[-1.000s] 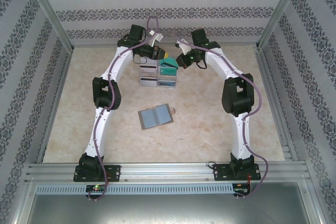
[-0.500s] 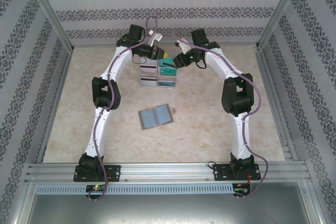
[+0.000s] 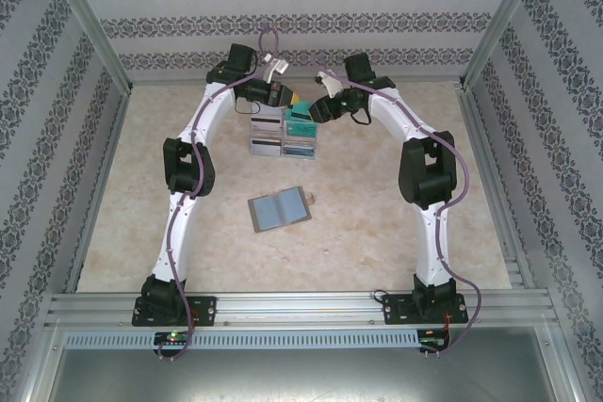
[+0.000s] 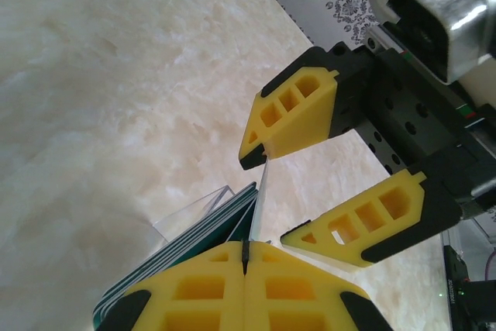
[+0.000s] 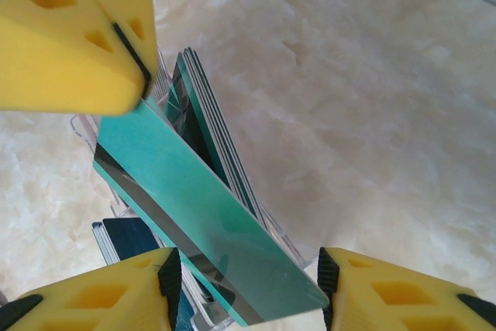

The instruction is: Put the credit cards into the card holder

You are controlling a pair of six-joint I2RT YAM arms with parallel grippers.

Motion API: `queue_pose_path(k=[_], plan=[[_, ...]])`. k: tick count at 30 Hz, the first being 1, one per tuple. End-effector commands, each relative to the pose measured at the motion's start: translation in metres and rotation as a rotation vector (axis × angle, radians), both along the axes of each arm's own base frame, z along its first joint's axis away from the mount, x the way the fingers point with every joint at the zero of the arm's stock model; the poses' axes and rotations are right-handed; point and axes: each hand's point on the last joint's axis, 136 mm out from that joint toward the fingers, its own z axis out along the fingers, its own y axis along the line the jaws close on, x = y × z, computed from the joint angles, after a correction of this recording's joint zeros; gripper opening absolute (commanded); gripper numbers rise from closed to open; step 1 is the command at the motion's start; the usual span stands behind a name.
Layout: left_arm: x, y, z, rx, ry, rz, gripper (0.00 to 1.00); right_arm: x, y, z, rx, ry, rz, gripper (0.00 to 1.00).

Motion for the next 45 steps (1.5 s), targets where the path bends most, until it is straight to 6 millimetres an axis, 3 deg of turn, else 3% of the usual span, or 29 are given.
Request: queue_pose_path(k=[1,8,18,26,32,42,45], plan=[[-0.009,0.009,0.044,-0.035,-0.069,-0.021,0.0,0.0,-0.004,0.033,0.066,-0.045,-0.002,0.53],[-0.013,0.013,0.059,-0.08,-0.072,-0.038,0.0,-0.001,-0.009,0.046,0.103,-0.053,-0.01,0.59],[-0.024,0.017,0.088,-0.16,-0.068,-0.077,0.0,-0.008,-0.011,0.064,0.148,-0.063,-0.002,0.59],[-0.037,0.024,0.085,-0.106,-0.049,-0.073,0.0,-0.024,-0.011,0.094,0.199,-0.072,0.023,0.59],[-0.069,0.029,0.087,-0.077,-0.013,-0.123,0.0,-0.058,0.01,0.117,0.239,-0.015,0.124,0.56],[-0.142,0.035,0.089,-0.059,0.123,-0.255,0.0,-0.113,0.045,0.118,0.358,0.198,0.306,0.52],[-0.153,0.035,0.094,-0.068,0.12,-0.283,0.0,-0.124,0.055,0.115,0.347,0.23,0.337,0.51]])
